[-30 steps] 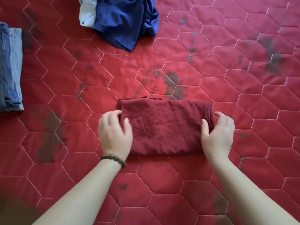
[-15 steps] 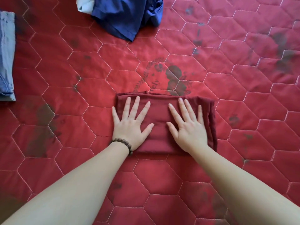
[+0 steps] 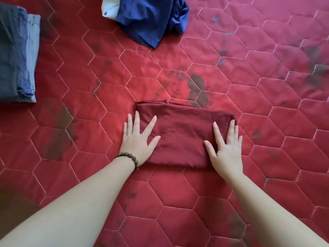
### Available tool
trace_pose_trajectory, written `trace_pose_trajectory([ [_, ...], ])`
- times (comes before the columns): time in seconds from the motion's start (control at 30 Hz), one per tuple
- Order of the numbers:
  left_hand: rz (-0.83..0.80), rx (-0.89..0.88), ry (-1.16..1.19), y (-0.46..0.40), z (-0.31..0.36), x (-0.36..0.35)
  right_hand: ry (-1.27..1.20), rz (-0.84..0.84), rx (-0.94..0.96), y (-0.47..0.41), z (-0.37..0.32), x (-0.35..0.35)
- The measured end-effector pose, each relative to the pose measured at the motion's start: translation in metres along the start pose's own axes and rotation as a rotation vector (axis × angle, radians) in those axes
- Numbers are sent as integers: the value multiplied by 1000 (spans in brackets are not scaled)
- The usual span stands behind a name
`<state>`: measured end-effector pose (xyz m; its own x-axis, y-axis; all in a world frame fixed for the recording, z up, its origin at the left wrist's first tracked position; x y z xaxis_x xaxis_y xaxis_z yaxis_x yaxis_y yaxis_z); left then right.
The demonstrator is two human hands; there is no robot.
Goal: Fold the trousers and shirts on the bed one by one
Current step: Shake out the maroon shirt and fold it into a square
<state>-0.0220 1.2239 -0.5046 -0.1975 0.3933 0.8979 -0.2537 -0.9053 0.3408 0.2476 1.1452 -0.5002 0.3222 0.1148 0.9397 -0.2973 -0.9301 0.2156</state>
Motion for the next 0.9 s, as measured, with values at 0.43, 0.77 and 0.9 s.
trace_pose_trajectory([
  [0.43,-42,100,-204,17,-71,23,49,-97,-38,24,-89,-23],
  [0.77,15,42,-253,-96,-207,98,59,-23,-58,-74,-236,-61],
  [0.9,20,19,-247,-129,-233,116,60,-1,-108,-99,-268,-67],
])
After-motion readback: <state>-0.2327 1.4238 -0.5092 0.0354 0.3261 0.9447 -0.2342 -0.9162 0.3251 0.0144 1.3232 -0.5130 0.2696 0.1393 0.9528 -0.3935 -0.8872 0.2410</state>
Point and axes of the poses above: each hand's wrist, its own y-axis away from the middle knuckle, its own x-axis out of the back of the hand, z = x × y, the point moved 2 cm from there along -y, towards the middle knuckle
